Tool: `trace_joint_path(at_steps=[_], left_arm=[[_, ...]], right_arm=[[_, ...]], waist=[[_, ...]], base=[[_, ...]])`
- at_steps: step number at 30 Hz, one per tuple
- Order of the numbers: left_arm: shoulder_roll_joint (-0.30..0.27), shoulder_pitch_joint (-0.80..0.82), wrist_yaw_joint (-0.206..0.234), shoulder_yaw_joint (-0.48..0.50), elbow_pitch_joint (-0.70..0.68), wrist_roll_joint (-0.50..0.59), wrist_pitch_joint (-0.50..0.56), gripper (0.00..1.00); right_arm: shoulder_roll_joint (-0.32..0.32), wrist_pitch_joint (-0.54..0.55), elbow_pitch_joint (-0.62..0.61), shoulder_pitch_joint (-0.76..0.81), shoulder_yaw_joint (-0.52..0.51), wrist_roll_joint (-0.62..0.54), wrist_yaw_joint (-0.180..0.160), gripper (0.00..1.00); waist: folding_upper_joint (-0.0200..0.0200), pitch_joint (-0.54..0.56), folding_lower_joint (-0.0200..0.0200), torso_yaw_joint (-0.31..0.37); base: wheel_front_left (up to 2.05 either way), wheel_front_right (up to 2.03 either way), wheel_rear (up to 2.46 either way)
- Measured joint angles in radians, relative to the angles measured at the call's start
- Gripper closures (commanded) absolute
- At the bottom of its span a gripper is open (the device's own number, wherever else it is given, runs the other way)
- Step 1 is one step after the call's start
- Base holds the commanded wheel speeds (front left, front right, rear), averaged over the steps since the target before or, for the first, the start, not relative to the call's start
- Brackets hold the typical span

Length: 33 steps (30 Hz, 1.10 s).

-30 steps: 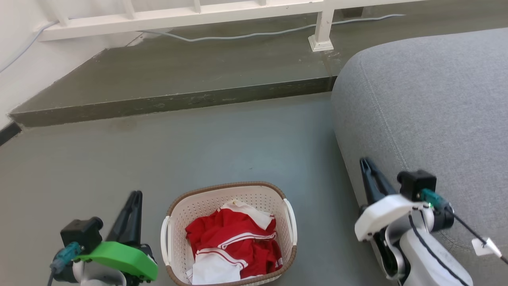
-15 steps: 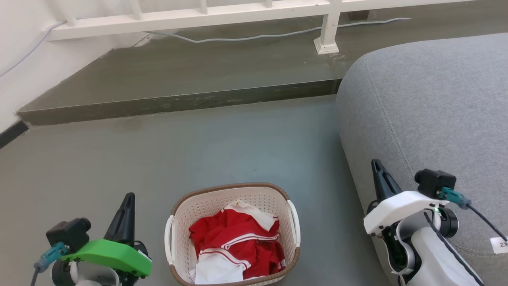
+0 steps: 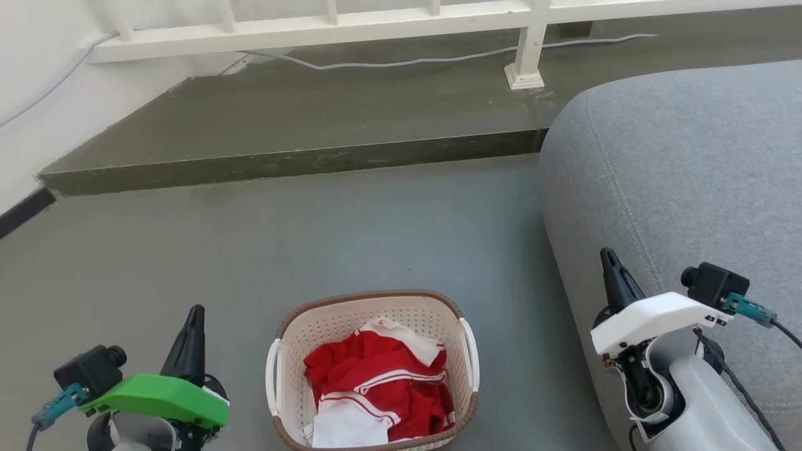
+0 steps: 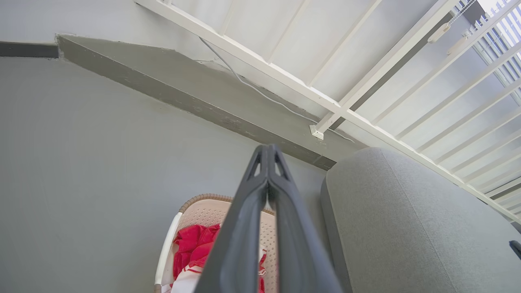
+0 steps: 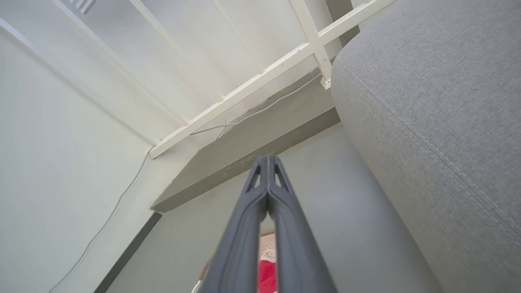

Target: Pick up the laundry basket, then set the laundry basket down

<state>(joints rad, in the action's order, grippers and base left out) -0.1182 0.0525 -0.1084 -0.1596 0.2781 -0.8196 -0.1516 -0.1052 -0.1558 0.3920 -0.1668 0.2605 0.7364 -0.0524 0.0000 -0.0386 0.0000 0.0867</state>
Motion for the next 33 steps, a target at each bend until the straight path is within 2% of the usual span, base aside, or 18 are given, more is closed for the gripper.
trace_joint_path(at_steps=[22, 33], left_arm=[[0.017, 0.0, -0.001, 0.065, 0.0, -0.227, 0.077, 1.0], [0.033, 0.0, -0.006, 0.1, 0.001, -0.355, 0.117, 1.0]], right_arm=[[0.015, 0.079, -0.028, 0.019, -0.11, 0.249, 0.044, 1.0], [0.027, 0.122, -0.043, 0.033, -0.173, 0.388, 0.078, 1.0]], waist=[[0.0, 0.01, 0.0001, -0.025], [0.0, 0.016, 0.0001, -0.039]], base=[[0.0, 0.0, 0.0], [0.0, 0.0, 0.0]])
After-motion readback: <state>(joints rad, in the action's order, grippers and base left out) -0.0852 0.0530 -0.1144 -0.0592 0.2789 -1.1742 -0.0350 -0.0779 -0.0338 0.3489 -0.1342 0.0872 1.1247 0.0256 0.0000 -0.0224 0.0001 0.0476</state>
